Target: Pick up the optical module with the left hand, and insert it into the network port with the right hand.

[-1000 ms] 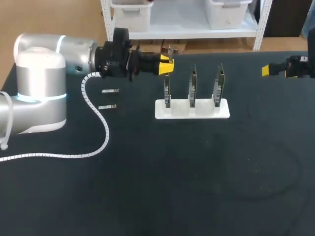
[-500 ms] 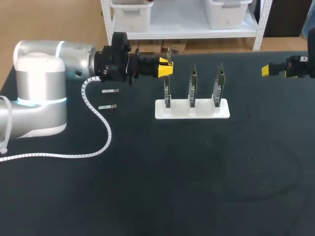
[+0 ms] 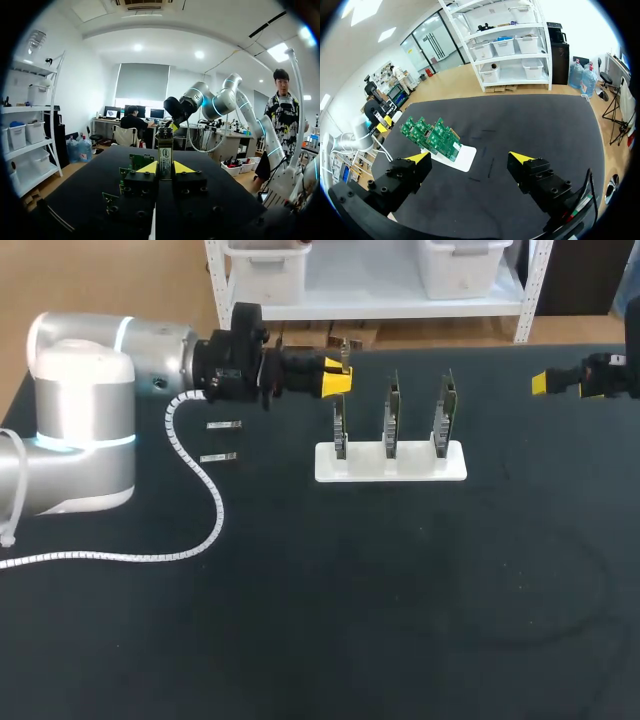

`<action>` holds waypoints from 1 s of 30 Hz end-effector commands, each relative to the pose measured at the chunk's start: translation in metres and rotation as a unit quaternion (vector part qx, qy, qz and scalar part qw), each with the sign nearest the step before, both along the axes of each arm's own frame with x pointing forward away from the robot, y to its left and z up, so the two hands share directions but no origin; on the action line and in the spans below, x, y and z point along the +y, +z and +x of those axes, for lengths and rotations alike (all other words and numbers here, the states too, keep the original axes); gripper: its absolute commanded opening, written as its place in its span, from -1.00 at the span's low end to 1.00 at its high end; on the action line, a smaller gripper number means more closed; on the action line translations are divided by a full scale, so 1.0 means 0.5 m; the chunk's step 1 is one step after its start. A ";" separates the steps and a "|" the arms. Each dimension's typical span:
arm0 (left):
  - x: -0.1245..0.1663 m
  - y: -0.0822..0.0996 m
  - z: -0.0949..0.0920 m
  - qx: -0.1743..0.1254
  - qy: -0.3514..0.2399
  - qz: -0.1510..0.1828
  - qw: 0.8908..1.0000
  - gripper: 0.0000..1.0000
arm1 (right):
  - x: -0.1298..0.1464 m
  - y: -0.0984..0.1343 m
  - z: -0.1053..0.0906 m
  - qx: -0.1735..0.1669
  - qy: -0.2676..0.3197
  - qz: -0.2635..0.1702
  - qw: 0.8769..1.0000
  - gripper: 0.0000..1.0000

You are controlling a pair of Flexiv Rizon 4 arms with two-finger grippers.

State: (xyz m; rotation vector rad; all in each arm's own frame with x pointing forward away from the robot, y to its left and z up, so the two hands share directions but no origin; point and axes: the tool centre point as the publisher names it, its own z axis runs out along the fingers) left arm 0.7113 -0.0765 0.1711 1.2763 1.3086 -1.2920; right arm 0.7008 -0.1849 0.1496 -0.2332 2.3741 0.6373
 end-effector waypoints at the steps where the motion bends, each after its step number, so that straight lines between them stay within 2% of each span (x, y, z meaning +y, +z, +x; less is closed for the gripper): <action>1: 0.005 0.004 0.002 0.002 -0.002 0.008 1.000 -1.00 | 0.001 0.001 -0.002 0.000 -0.002 -0.001 1.000 1.00; 12: 0.010 0.008 0.017 -0.012 -0.002 0.010 1.000 -1.00 | 0.001 0.001 -0.002 0.000 -0.002 -0.001 1.000 1.00; 21: 0.005 0.004 0.034 -0.026 -0.005 -0.004 1.000 -1.00 | 0.001 0.001 -0.002 0.000 -0.002 -0.001 1.000 1.00; 30: -0.001 0.008 0.041 -0.029 -0.008 -0.006 1.000 -1.00 | 0.001 0.001 -0.002 0.000 -0.002 -0.001 1.000 1.00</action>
